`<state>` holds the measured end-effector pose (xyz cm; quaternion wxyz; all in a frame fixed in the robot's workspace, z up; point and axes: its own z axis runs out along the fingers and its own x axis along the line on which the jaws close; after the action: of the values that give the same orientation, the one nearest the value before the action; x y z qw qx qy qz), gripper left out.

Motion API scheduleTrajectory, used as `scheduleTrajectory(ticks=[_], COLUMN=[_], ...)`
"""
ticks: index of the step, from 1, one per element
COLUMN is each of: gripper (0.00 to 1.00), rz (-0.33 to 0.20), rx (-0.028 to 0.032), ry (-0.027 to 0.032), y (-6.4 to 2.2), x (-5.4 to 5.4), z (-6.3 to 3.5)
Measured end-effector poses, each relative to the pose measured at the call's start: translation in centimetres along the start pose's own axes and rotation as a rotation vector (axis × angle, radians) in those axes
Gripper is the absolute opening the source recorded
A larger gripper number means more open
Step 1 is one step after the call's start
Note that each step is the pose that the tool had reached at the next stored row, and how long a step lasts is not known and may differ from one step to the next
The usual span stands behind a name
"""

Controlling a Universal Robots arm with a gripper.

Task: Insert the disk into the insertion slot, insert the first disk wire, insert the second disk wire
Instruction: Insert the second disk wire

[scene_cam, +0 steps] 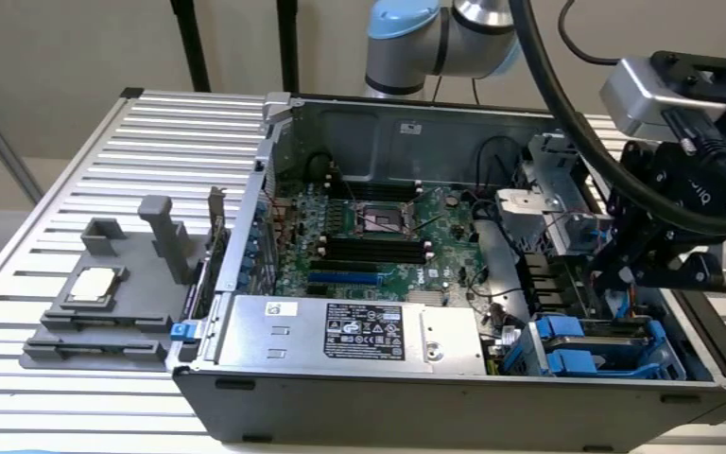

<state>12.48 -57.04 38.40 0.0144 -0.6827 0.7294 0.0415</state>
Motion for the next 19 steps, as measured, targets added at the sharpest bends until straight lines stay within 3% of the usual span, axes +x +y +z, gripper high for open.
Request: scheduleTrajectory(ticks=[5,19], gripper=[0.25,0.25], rz=[0.000,0.000], rx=[0.0001,0.0009], ry=[0.0008,0.0127], y=[-0.33,-1.12], x=[-0.8,-0.8], z=[0.04,0.53])
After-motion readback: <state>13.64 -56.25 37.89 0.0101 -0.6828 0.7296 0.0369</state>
